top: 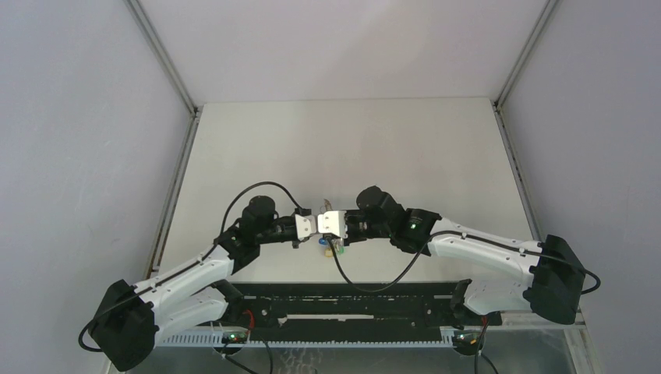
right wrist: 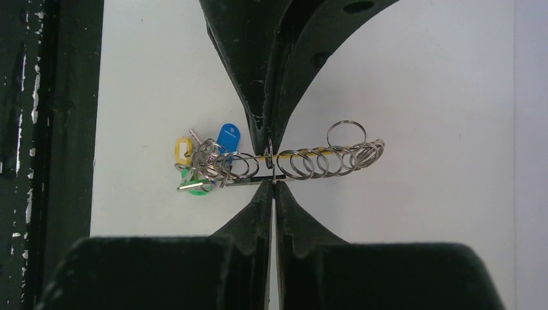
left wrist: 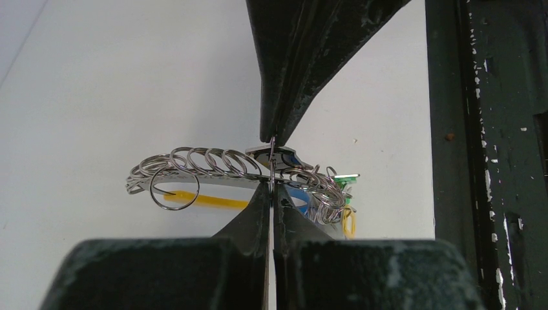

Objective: Put the keys on the keyring

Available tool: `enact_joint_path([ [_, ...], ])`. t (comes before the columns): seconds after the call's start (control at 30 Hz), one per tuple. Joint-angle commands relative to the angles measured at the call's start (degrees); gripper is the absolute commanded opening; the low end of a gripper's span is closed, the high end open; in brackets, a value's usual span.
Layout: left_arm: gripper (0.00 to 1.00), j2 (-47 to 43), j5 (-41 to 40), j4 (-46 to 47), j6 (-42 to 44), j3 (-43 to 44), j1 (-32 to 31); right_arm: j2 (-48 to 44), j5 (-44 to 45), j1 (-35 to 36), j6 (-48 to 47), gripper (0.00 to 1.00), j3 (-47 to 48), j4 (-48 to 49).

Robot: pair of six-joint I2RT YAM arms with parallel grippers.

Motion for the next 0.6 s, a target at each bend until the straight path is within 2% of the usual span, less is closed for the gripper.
enact_joint_path([
  [0.0, 0.0, -1.1, -0.4, 3.3, 1.1, 4.7, -0.5, 0.9, 1.6, 0.7, -0.3, 0.0, 2.4, 0.2],
  [0.57, 0.0, -1.5, -0.8, 3.1, 1.3, 4.6, -0.5, 1.5, 0.5, 0.8, -0.2, 0.0, 3.4, -1.3],
])
